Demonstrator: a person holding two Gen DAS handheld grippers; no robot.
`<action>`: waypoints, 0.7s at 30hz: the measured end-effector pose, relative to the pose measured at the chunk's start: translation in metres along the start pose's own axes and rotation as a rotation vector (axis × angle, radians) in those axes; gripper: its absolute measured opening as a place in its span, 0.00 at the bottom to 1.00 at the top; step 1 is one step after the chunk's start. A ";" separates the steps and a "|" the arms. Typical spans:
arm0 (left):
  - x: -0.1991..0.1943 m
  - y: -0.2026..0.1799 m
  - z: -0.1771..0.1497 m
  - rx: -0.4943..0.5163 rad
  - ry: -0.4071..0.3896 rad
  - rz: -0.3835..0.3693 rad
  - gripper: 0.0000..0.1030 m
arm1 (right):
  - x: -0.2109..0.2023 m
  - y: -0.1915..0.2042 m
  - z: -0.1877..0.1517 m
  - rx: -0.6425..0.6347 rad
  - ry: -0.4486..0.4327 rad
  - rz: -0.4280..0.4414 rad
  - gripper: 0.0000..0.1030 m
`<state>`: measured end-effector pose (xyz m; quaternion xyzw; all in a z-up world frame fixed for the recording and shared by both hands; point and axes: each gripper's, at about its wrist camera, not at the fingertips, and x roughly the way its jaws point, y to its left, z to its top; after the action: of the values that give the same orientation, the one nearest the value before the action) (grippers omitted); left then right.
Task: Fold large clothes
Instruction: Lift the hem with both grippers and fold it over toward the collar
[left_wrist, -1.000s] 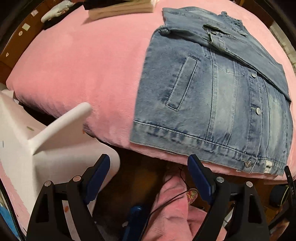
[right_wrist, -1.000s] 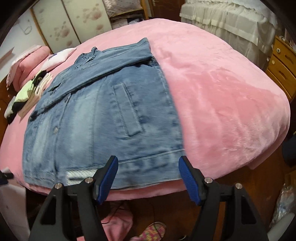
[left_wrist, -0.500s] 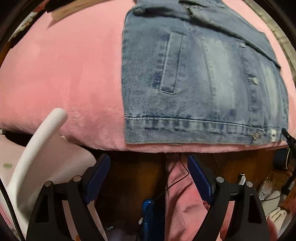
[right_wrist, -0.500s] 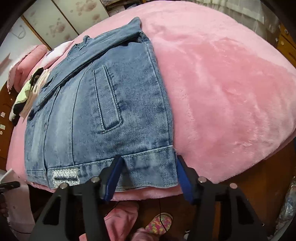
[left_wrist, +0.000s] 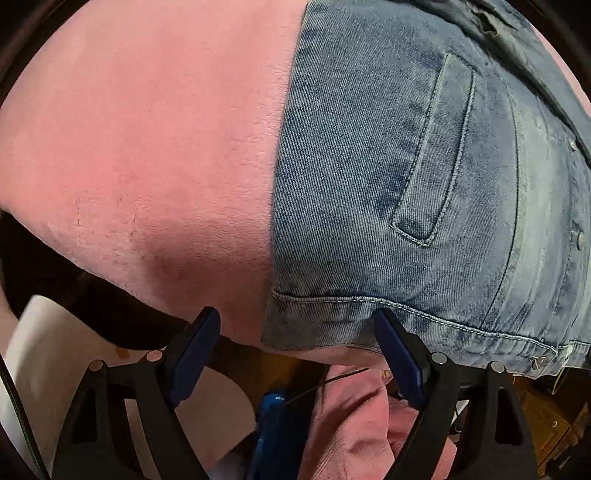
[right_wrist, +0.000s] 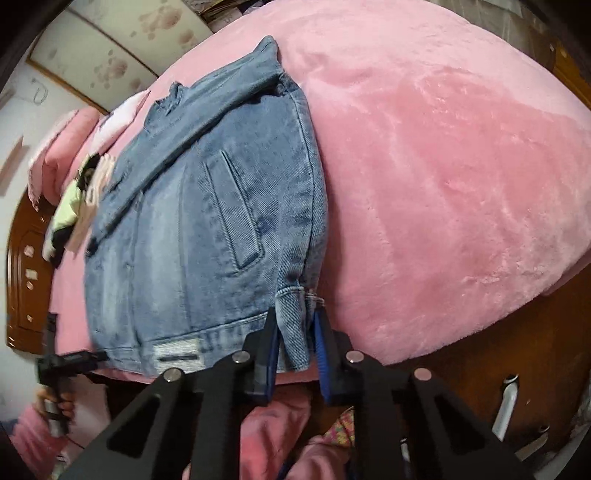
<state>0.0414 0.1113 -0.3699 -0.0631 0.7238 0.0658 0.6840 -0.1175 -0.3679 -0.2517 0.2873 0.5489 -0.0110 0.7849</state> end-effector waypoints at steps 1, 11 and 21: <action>-0.002 0.000 -0.002 -0.007 -0.009 -0.060 0.56 | -0.005 0.002 0.002 0.019 -0.004 0.023 0.15; -0.029 0.013 -0.013 -0.229 -0.008 -0.181 0.11 | -0.034 0.058 0.033 0.162 -0.030 0.150 0.14; -0.148 0.005 0.040 -0.284 -0.097 -0.506 0.10 | -0.064 0.120 0.105 0.229 -0.058 0.197 0.13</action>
<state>0.0881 0.1233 -0.2248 -0.3334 0.6351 -0.0033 0.6968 -0.0131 -0.3353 -0.1191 0.4270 0.4902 -0.0050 0.7598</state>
